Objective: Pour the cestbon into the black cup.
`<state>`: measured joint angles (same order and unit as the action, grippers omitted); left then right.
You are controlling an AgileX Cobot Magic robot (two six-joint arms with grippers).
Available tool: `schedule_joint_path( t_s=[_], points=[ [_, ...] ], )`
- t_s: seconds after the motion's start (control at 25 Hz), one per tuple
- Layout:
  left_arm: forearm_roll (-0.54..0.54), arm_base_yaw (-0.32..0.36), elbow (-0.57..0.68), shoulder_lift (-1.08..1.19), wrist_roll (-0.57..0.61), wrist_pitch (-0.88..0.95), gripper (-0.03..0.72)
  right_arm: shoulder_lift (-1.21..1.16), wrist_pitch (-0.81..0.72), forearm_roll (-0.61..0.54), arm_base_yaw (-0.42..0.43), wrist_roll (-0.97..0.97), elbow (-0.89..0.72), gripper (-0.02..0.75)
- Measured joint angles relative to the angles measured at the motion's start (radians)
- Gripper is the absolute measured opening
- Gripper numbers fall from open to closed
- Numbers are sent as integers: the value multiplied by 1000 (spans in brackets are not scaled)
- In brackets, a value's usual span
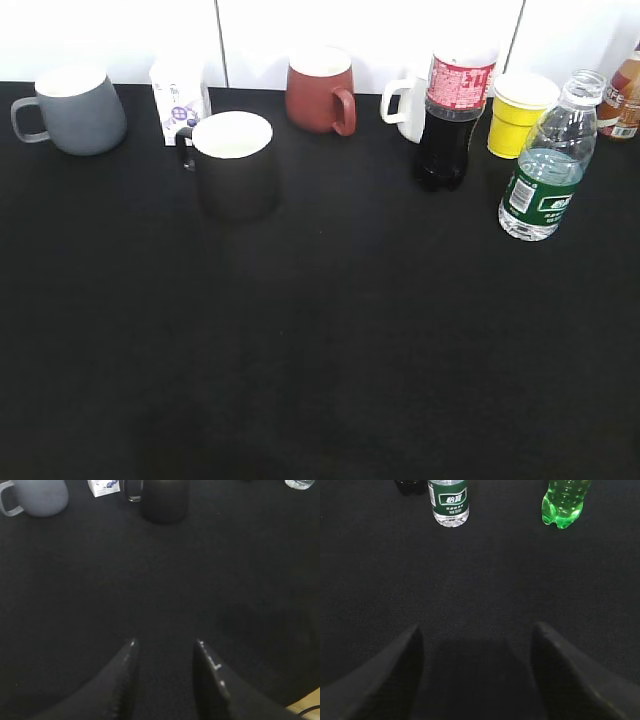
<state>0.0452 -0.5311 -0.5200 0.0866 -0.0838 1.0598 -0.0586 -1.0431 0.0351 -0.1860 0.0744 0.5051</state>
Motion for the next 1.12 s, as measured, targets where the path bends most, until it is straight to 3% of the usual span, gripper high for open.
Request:
schedule_joint_path(
  t_s=[0.16,0.24,0.4,0.48,0.56,0.76,0.92,1.12],
  points=[
    [-1,39,0,0,0,0,281,0,0,1,0,1,0,501],
    [-1,134,0,0,0,0,281,0,0,1,16,1,0,502],
    [-1,339,0,-2,0,0,281,60,1,1,161,1,0,502],
    [-2,395,0,-2,0,1,281,64,1,2,227,1,0,502],
    [-2,442,0,-2,0,1,281,67,1,2,236,1,0,502],
    [-2,464,0,-88,1,1,281,67,1,2,237,3,0,502],
    [-2,531,0,-94,1,1,279,67,1,2,237,4,0,502],
    [-2,539,0,-94,1,1,279,67,1,2,237,5,0,502]
  ],
)
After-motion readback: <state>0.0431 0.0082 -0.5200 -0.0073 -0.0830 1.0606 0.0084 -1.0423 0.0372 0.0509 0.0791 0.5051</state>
